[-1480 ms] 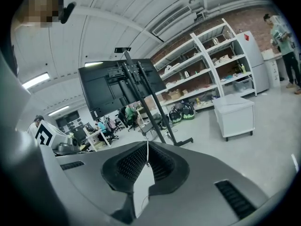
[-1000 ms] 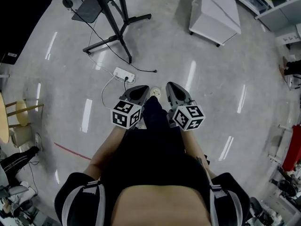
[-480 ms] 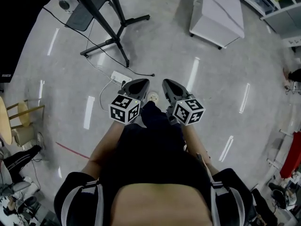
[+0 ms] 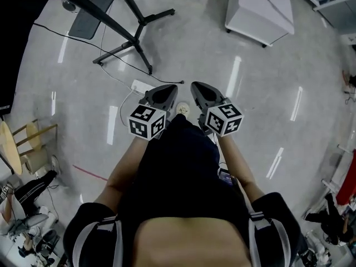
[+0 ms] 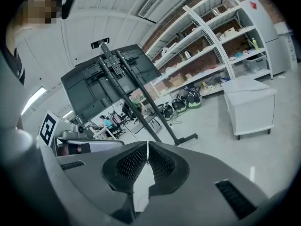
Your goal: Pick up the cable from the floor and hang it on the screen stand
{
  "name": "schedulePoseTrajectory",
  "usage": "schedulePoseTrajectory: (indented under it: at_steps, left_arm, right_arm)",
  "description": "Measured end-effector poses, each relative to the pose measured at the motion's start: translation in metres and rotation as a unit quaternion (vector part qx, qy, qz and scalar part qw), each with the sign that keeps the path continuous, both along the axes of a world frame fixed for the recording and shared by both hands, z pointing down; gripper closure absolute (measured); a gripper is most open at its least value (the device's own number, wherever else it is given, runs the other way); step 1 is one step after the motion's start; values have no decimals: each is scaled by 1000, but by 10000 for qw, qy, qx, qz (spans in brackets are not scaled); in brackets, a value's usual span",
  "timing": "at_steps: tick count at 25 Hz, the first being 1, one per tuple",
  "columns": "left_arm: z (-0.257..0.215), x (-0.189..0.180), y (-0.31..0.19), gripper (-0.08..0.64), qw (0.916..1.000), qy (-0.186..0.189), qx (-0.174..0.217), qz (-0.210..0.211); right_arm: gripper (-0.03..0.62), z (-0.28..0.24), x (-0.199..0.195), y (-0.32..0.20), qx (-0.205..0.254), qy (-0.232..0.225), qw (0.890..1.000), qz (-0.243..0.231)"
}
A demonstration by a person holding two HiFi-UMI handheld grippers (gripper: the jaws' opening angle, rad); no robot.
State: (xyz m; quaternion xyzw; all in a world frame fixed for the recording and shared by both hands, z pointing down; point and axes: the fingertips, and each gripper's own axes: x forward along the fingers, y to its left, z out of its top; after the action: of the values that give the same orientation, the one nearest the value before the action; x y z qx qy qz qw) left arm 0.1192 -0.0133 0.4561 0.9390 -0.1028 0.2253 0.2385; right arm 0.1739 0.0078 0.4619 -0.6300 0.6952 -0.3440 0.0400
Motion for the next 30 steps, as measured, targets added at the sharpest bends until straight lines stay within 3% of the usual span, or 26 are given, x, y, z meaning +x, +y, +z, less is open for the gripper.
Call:
schedulePoseTrajectory:
  at_steps: [8, 13, 20, 25, 30]
  left_arm:
    - [9, 13, -18, 552, 9999, -25, -70, 127]
    - [14, 9, -24, 552, 9995, -159, -141, 251]
    - [45, 9, -48, 552, 9986, -379, -227, 278]
    - [78, 25, -54, 552, 9968, -544, -271, 514]
    - [108, 46, -48, 552, 9939, -584, -508, 781]
  right_arm:
    - [566, 19, 15, 1, -259, 33, 9992, 296]
    - [566, 21, 10, -4, -298, 22, 9993, 238]
    - [566, 49, 15, -21, -524, 540, 9970, 205]
    - [566, 77, 31, -29, -751, 983, 9921, 210]
    - [566, 114, 44, -30, -945, 952, 9904, 327]
